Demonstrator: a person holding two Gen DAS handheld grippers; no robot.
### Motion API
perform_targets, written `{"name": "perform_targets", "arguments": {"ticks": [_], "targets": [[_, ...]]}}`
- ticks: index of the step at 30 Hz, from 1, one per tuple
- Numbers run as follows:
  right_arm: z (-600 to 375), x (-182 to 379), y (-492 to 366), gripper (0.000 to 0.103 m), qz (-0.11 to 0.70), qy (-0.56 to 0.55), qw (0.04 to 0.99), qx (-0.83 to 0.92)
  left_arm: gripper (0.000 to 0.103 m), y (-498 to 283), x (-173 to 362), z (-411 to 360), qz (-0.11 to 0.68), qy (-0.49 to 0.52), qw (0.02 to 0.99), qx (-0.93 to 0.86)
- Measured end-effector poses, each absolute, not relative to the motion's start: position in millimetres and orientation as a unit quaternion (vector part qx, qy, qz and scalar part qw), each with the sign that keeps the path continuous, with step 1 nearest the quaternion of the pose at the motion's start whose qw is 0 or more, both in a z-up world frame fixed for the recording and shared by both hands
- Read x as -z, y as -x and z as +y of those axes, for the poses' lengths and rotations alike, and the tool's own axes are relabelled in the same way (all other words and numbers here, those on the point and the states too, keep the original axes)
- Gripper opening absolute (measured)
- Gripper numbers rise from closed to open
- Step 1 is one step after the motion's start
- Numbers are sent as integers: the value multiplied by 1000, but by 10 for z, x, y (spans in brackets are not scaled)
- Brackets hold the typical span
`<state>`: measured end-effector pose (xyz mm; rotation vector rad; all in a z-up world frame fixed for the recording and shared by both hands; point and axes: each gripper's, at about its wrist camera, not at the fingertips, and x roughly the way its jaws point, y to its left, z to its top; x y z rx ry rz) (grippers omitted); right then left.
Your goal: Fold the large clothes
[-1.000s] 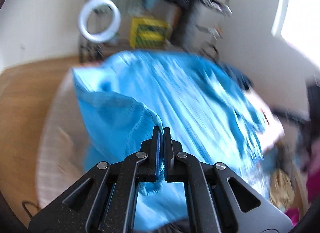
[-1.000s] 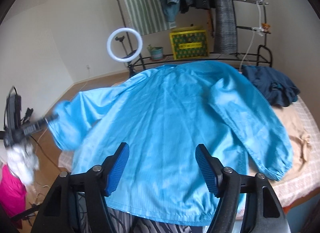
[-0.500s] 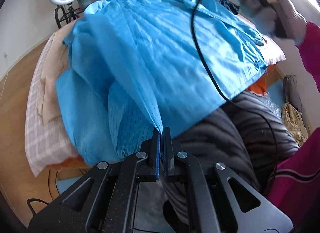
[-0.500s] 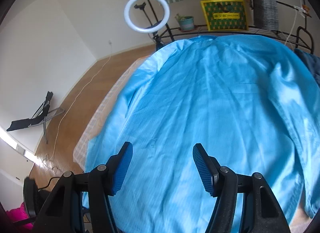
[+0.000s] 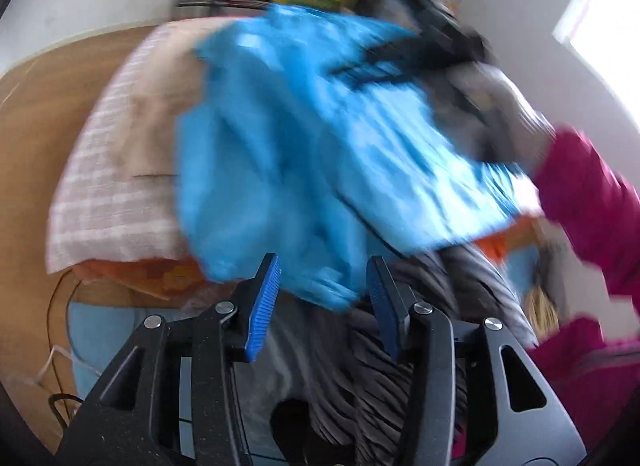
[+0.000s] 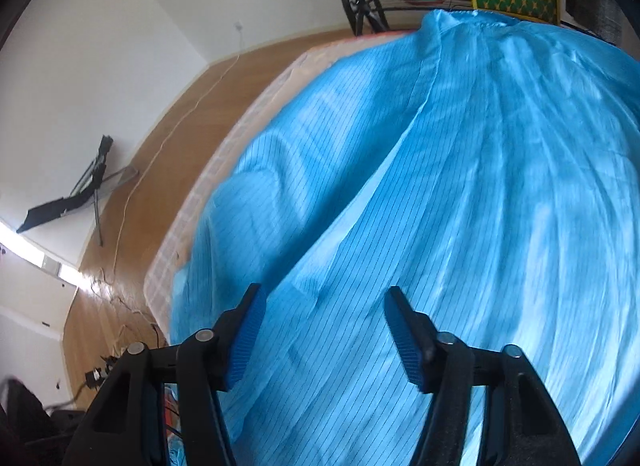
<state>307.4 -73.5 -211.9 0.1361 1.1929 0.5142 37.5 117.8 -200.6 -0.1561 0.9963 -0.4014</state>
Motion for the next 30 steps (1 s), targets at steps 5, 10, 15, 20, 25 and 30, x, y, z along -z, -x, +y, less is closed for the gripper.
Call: {"name": "perform_targets", "arguments": {"ticks": [5,10,15,20,25,30], "targets": [[-743,1980,-2955,44,545,-54,800,-246,46,-861,2243,1660,469,137,863,128],[-690,1759,-2855,57,533,-32,806,-256,49,-1378,2524,1893,480,234,834,135],[-657,1833,-2807,60,541,-17,805,-242,0,-1597,2673,1867,484,274,813,172],[-700,2047,-2820,60,563,-19,796,-222,0,-1327,2406,1998,442,248,855,111],[-709,2127,-2819,60,570,-22,791,-219,0,-1218,2614,2183,476,235,845,67],[-767,2056,-2835,68,555,-102,786,-252,25,-1140,2449,2152,438,310,834,127]]}}
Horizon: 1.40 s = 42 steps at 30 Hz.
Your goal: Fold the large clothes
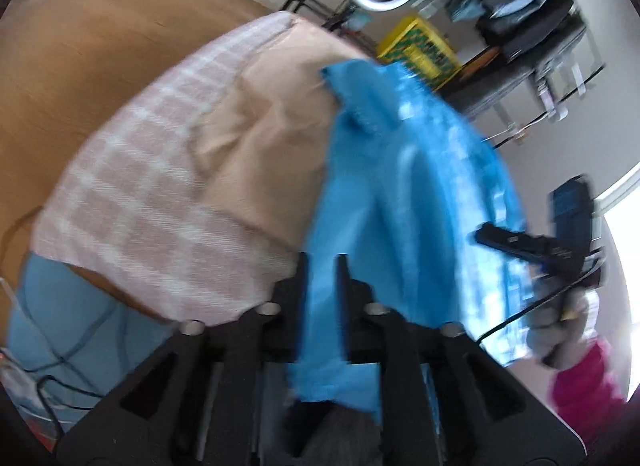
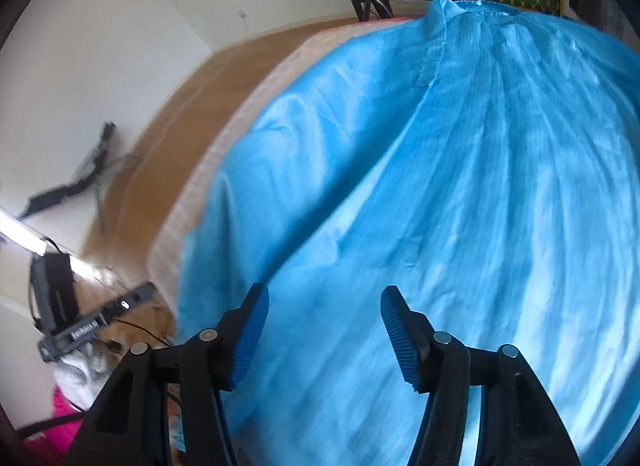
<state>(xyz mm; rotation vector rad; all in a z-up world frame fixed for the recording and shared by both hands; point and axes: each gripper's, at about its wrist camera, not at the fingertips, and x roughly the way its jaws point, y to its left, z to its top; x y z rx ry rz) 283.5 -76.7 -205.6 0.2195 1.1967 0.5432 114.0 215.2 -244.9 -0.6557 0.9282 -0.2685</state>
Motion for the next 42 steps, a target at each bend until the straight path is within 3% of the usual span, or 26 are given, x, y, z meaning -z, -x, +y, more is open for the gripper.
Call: {"name": "perform_targets", "arguments": {"ticks": [1,2,6,8,9,10,11,13,20,21,24,31,34,37,38,40,42], "targets": [[-766,2054,-2840,71,553,-113,786,-253,35,-1186,2430,2089,436,319,830,138],[-763,2064,-2864,72,551,-126,784,-256,38,-1246,2409,2052,435,328,825,151],[-676,2196,-2974,71,565,-135,778,-239,39,-1528,2464,1851,452,355,796,188],[-634,2291,-3024,65,578,-126,772,-230,39,-1640,2527,1763,460,363,788,189],[-598,2352,-3047,45,587,-118,768,-227,35,-1693,2556,1713,466,366,783,190],[-567,2397,-3059,16,594,-114,762,-232,8,-1706,2579,1663,470,366,780,192],[-555,2431,-3062,9,598,-107,760,-230,0,-1716,2586,1619,475,364,778,192],[-591,2384,-3021,0,590,-95,770,-224,0,-1673,2516,1535,469,355,784,197],[-1144,2236,-2920,0,570,-67,802,-167,0,-1505,2311,1118,483,267,800,238],[-1189,2249,-2913,5,573,-71,799,-168,0,-1512,2321,1095,486,257,802,233],[-1215,2157,-2845,38,565,-63,808,-154,0,-1513,2351,1123,486,253,807,220],[-866,1727,-2554,41,534,-18,815,-224,0,-1385,2354,1487,460,279,826,168],[-751,1697,-2352,41,536,-17,801,-266,11,-1321,2384,1704,458,288,829,140],[-725,1781,-2004,41,543,-19,784,-301,15,-1230,2415,1897,457,305,825,131],[-707,1815,-1939,41,550,-20,777,-307,21,-1189,2434,1932,458,315,820,136],[-669,1901,-1837,41,559,-19,771,-303,51,-1069,2487,1939,462,323,813,147],[-657,2016,-1770,45,572,-30,764,-296,52,-953,2531,1863,464,318,811,160]]}}
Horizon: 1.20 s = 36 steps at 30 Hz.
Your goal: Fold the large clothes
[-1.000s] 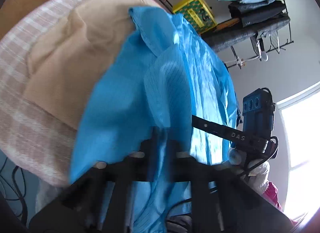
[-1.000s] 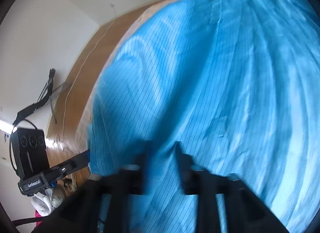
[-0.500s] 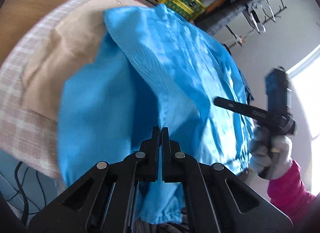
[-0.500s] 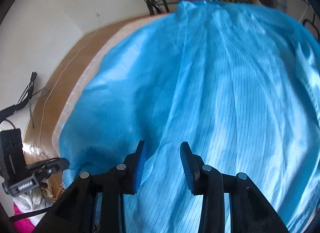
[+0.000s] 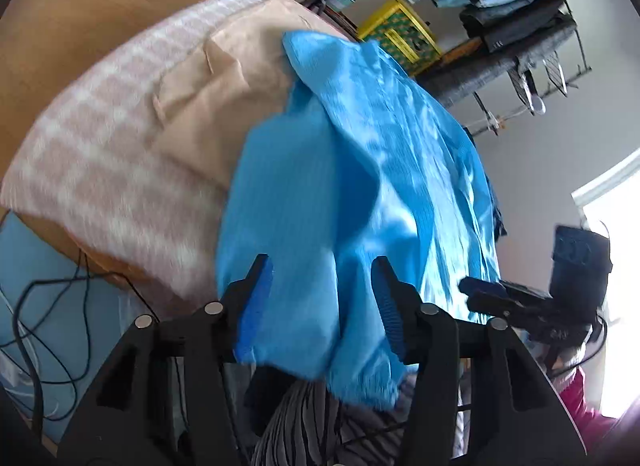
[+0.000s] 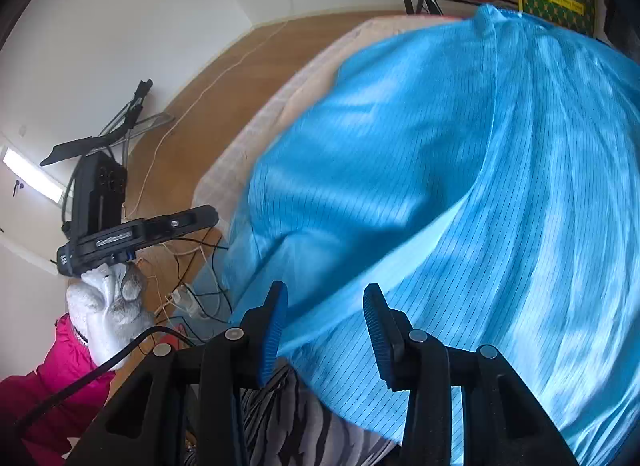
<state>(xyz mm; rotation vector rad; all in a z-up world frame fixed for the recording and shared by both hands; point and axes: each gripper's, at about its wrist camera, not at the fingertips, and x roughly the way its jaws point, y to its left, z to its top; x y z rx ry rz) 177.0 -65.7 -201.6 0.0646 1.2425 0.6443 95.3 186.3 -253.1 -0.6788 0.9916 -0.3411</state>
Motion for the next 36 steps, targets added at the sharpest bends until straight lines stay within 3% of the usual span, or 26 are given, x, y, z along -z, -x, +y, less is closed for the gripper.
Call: {"name": "perform_targets", "arguments": {"ticks": [3,9,11,12,15,18,20,21,22,23,24,31,32,34,36], "targets": [[-661,2237,-1739,61,599,-62,749,-277,51,-842,2604,1720,473,306,809,168],[-468,2559,-1720,61,624,-98,721,-285,51,-832,2783,1720,492,263,821,120],[-389,2644,-1724,31,628,-101,711,-299,51,-856,2890,1755,511,228,824,85],[-393,2699,-1702,9,633,-114,700,-309,52,-852,2935,1804,514,228,825,67],[-491,2532,-1656,1,601,-156,708,-338,52,-774,3019,2035,496,285,818,53],[-699,2399,-1668,0,579,-198,709,-351,68,-699,3125,2184,477,352,802,70],[-852,2360,-1687,0,568,-228,708,-352,68,-708,3220,2197,473,384,788,85],[-900,2348,-1719,0,565,-241,706,-351,64,-723,3263,2187,474,395,781,94],[-944,2354,-1738,0,564,-251,705,-349,30,-736,3292,2155,476,400,776,105],[-981,2360,-1757,0,563,-259,705,-345,10,-759,3304,2097,487,390,773,111],[-981,2351,-1754,0,563,-267,702,-344,5,-762,3285,2059,492,379,776,108],[-1091,2310,-1794,1,575,-213,729,-303,14,-520,2863,2061,463,290,837,4],[-1081,2336,-1790,2,578,-204,732,-298,17,-492,2805,2024,458,291,840,14],[-1129,2396,-1806,4,587,-186,734,-288,35,-455,2723,1924,451,293,842,34],[-1106,2429,-1807,4,592,-175,734,-283,42,-501,2679,1822,444,301,841,72]]}}
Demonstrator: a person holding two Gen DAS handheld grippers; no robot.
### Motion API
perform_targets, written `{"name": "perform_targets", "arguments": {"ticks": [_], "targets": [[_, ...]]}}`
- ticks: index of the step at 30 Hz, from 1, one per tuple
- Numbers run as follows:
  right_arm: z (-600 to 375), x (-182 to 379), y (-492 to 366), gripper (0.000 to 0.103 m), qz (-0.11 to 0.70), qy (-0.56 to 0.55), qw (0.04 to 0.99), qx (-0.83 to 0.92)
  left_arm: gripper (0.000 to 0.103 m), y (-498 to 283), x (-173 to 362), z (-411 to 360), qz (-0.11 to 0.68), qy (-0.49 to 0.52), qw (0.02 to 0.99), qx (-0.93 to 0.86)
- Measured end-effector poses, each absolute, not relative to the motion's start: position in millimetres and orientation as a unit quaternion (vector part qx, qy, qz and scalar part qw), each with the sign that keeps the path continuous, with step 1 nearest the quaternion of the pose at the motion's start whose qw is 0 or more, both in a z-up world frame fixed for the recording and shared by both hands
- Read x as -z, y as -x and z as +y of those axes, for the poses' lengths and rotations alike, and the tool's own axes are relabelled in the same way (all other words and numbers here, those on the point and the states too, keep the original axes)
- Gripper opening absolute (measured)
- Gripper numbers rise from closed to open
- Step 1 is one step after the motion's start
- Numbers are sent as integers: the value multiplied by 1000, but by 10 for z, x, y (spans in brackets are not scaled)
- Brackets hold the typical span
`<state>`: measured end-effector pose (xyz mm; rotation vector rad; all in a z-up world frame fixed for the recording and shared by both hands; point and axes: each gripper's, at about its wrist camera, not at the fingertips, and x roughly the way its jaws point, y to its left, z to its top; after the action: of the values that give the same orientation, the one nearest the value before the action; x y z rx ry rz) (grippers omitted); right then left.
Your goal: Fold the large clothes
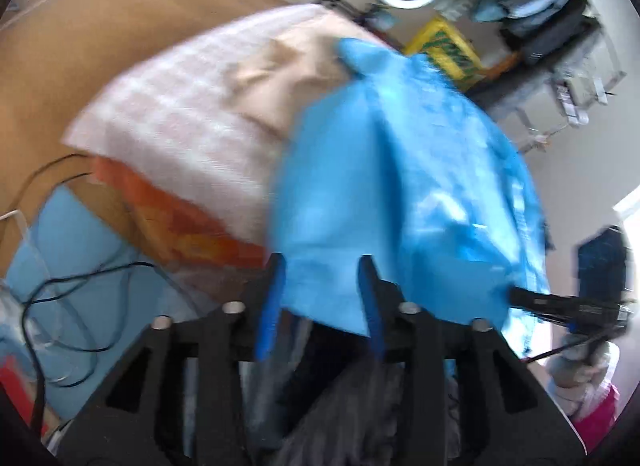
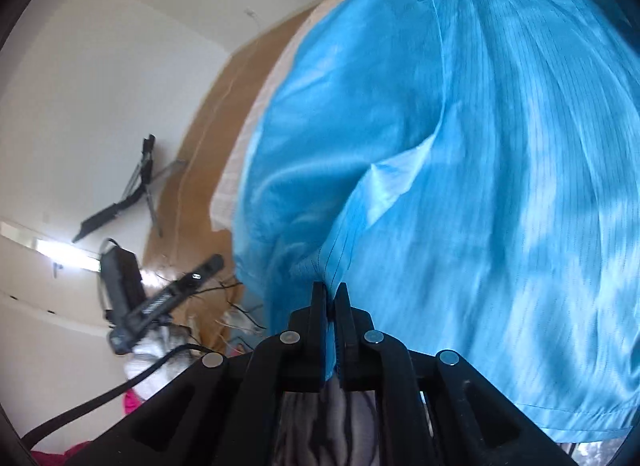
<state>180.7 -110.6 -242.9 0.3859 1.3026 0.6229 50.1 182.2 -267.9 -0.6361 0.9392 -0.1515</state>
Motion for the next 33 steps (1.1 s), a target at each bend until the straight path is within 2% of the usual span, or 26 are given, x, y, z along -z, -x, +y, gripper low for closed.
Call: {"name": "perform_targets", "arguments": {"ticks": [2,3,4,6,8,9,10,12,13,16,21,24,26,27,29,31,33], "targets": [[-1080,2460,-1816,5,597,-171,731,-281,42,-591,2682,1640,456,308,828,106],[-1066,2470,-1825,7,600,-169,731,-277,42,-634,2699,1538,461,307,824,118],[-1040,2500,-1823,14,603,-167,731,-272,42,-695,2716,1449,468,301,821,129],[-1116,2529,-1816,16,606,-166,730,-270,42,-782,2748,1307,478,285,820,136],[-1135,2540,-1804,22,607,-163,730,-268,39,-877,2785,1210,487,275,817,141],[-1141,2546,-1803,24,608,-160,730,-267,23,-916,2803,1194,489,272,816,144],[-1145,2559,-1801,24,610,-158,729,-267,1,-917,2819,1183,494,267,815,145],[-1155,2568,-1763,21,611,-153,727,-274,0,-979,2824,1184,496,264,814,146],[-1138,2570,-1754,12,612,-150,726,-277,0,-975,2798,1217,493,267,815,147],[-1058,2550,-1722,3,611,-163,716,-298,0,-915,2616,1405,475,272,825,142],[-783,2426,-1651,2,596,-168,708,-339,0,-787,2223,1807,426,274,855,115],[-583,2528,-1669,2,615,-104,714,-317,0,-842,2279,1901,428,250,864,94],[-523,2605,-1690,7,630,-79,711,-301,0,-900,2424,1918,453,233,857,81],[-504,2595,-1691,8,633,-63,713,-297,3,-903,2487,1929,460,231,854,78],[-507,2488,-1691,24,622,-49,721,-302,21,-818,2571,2006,455,247,851,85],[-549,2265,-1676,34,594,-43,739,-316,64,-717,2637,2106,438,271,853,86],[-557,1994,-1715,38,562,-39,758,-328,68,-686,2694,2199,426,293,852,82]]}}
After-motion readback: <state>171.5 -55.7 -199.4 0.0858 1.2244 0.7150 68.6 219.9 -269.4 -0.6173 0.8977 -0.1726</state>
